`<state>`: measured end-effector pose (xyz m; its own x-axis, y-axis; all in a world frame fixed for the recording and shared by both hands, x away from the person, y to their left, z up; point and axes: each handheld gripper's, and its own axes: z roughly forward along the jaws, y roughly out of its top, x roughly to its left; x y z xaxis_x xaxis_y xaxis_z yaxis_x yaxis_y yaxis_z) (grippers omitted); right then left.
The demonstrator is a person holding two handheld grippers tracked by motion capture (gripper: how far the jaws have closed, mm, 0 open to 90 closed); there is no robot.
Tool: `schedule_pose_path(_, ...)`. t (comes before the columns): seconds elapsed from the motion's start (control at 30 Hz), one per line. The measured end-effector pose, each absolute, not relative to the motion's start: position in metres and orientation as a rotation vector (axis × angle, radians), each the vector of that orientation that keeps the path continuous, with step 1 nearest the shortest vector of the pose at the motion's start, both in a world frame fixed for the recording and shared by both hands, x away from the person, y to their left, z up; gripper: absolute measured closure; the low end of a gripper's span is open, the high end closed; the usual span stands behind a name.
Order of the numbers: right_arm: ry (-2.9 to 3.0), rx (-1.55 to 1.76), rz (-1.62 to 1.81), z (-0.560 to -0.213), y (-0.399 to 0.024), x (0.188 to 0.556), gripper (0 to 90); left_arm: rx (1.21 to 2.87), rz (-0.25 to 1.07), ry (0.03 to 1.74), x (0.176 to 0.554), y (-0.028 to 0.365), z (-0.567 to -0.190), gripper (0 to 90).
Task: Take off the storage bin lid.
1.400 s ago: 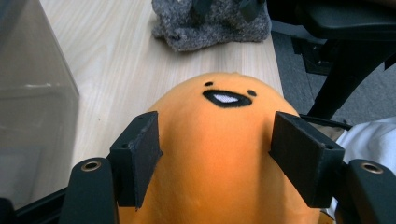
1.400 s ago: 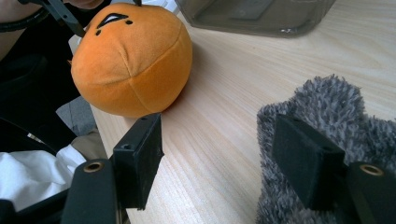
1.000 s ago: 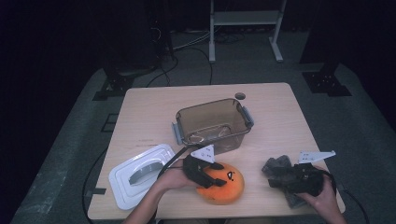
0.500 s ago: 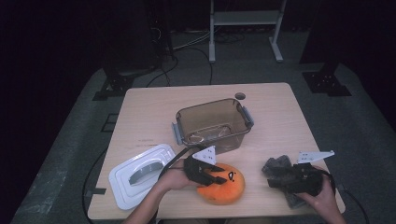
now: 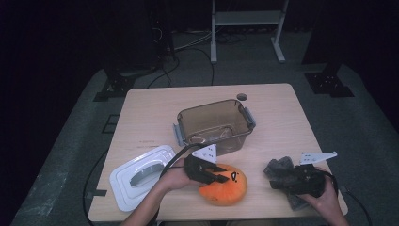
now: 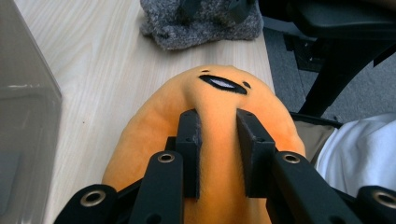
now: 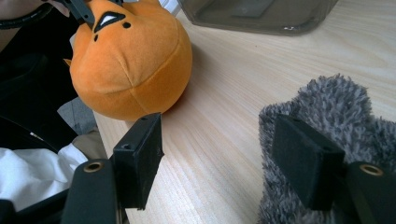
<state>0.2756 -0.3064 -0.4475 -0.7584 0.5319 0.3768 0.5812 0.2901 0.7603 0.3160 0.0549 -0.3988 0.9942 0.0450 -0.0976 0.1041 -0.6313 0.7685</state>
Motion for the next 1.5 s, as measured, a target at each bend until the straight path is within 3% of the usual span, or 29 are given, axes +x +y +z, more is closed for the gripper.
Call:
schedule_pose_path(0.47,-2.476,-1.081,-1.5,-0.448,-0.308,0.276,32.6,2.222,-0.052,0.155,0.315,0.06,-0.373,73.2)
schedule_pose_path(1.5,-2.455,-1.066,-1.509,-0.451,-0.31,0.281,32.6,2.121,0.088,0.218,0.346,0.084,-0.268,73.1)
